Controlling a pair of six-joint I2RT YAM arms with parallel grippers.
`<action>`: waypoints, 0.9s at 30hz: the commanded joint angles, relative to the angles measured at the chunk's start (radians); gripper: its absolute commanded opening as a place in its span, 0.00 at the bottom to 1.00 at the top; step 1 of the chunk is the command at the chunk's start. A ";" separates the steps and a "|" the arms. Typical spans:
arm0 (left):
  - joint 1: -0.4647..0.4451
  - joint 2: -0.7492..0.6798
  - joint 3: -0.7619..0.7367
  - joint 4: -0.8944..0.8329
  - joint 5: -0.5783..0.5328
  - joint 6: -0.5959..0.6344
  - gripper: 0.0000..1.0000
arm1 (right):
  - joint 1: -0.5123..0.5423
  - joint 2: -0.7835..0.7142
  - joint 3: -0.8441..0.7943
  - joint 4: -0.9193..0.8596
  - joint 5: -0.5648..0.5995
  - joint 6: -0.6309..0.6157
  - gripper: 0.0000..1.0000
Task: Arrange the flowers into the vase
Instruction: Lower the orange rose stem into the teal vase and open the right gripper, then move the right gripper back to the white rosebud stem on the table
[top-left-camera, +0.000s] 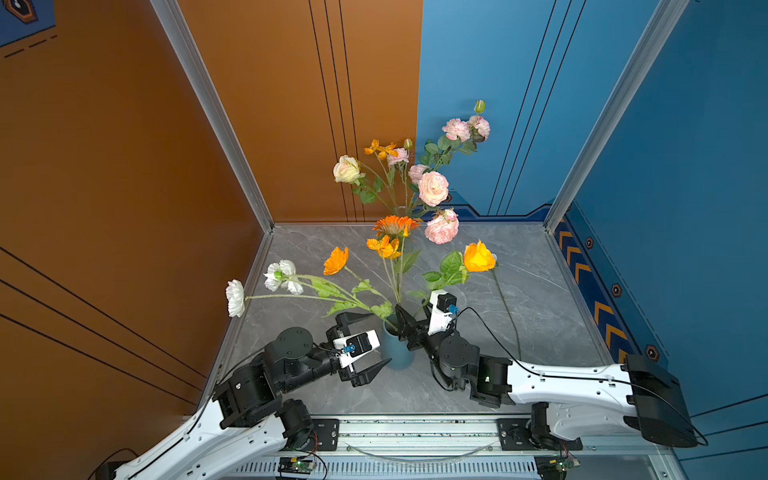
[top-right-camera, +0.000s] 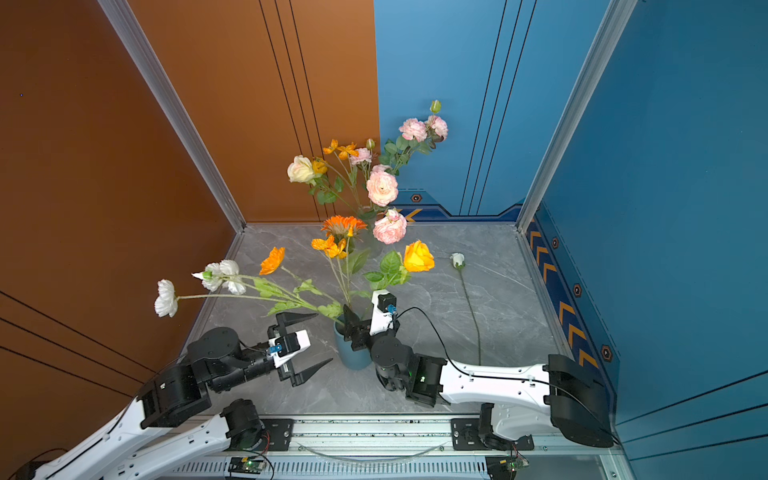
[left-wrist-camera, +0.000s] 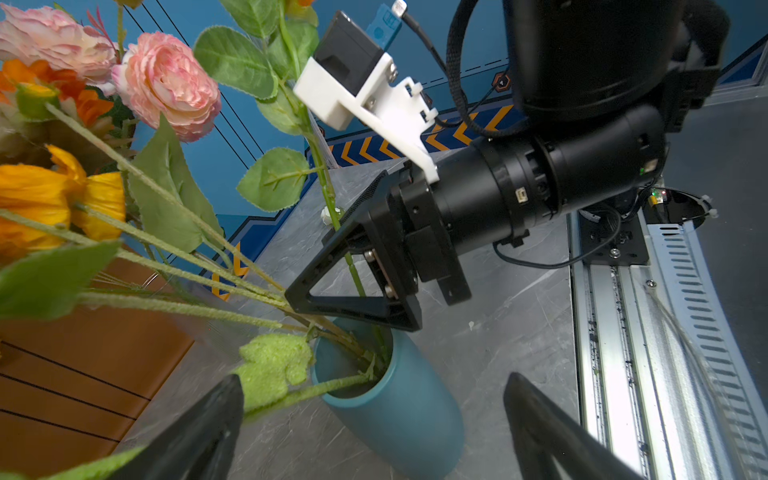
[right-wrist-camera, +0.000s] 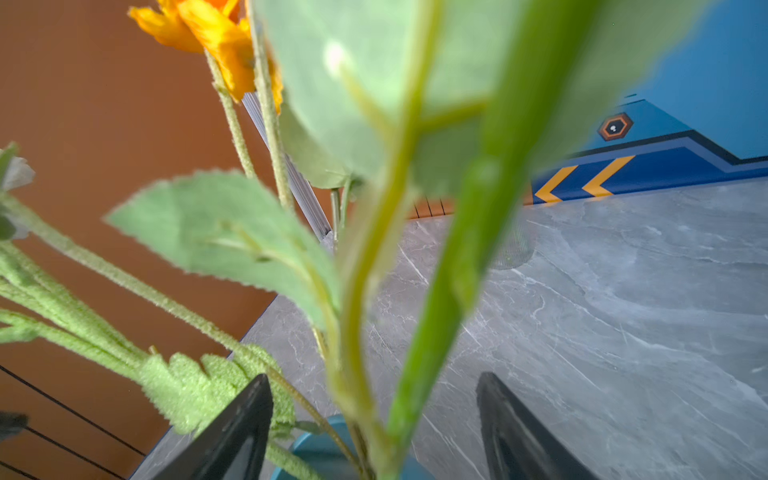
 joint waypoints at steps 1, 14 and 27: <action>0.015 0.013 -0.006 0.004 0.044 -0.021 0.98 | -0.045 -0.098 0.020 -0.276 -0.089 0.100 0.83; 0.041 0.038 -0.002 0.007 0.098 -0.033 0.98 | -0.126 -0.280 0.076 -0.756 -0.388 0.146 1.00; 0.046 0.099 0.007 0.021 0.195 -0.052 0.98 | -0.430 -0.566 -0.047 -1.030 -0.271 0.191 0.80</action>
